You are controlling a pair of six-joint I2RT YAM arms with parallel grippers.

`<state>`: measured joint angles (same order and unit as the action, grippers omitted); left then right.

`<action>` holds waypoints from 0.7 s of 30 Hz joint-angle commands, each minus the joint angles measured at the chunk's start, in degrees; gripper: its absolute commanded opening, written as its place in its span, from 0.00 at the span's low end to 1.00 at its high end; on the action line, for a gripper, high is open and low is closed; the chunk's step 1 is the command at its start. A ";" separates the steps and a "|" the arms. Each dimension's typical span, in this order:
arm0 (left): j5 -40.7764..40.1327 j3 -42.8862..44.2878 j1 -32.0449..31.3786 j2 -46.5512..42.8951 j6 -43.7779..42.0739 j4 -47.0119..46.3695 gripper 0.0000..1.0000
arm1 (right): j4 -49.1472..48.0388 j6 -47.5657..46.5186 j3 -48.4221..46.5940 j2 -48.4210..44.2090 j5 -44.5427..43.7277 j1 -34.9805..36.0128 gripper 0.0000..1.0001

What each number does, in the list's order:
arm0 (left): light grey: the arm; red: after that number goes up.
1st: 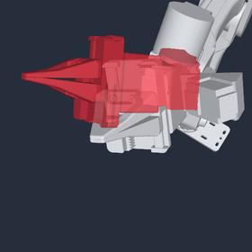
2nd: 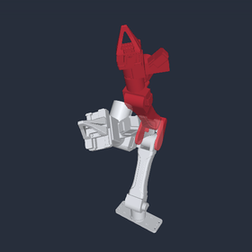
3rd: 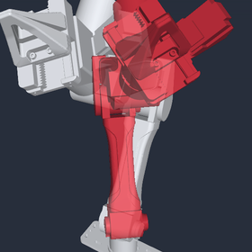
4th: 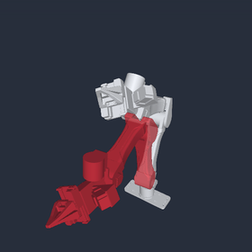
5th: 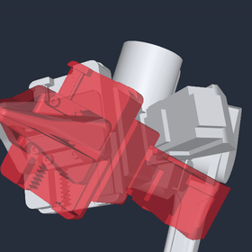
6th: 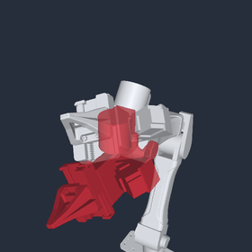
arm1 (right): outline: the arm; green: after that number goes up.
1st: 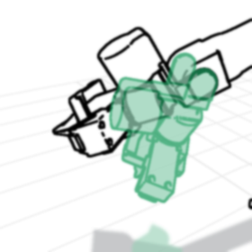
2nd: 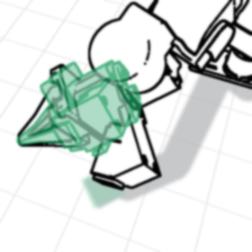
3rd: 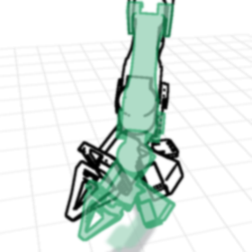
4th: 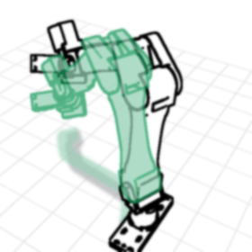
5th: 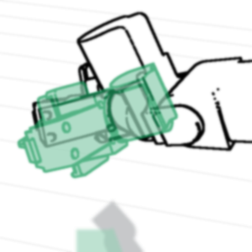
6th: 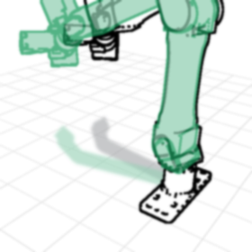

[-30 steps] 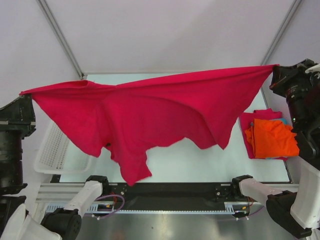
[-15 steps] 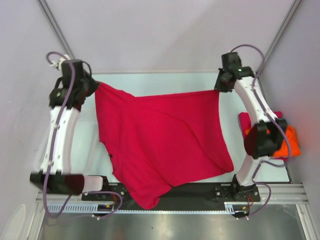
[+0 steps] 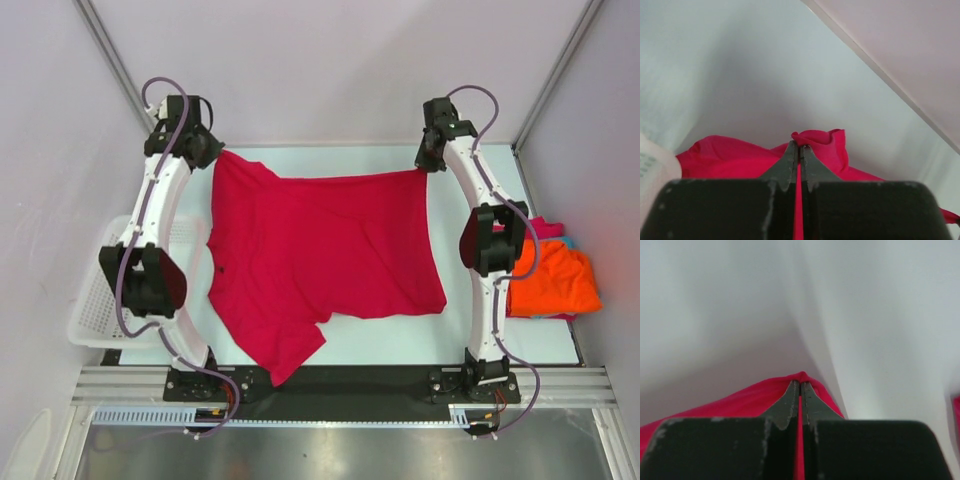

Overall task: Fold and stack the t-shirts
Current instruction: Flatten out the tshirt

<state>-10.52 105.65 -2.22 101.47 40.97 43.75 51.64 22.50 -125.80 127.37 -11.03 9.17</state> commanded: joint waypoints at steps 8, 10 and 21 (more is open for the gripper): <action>6.22 6.95 1.60 6.73 -2.12 -2.35 0.99 | -1.44 -0.79 -2.36 7.02 0.65 -1.87 0.27; 5.52 6.07 1.60 5.85 -2.74 -2.52 0.99 | -3.29 -0.88 -0.08 5.88 0.66 -1.96 0.35; 8.15 -1.74 1.87 -2.06 -3.36 -2.53 1.00 | -3.04 -0.62 3.34 -1.41 2.06 -2.05 0.49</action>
<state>-4.89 107.35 -0.73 106.76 38.50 42.13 49.50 22.02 -125.10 134.10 -9.74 6.96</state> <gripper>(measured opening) 0.994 0.484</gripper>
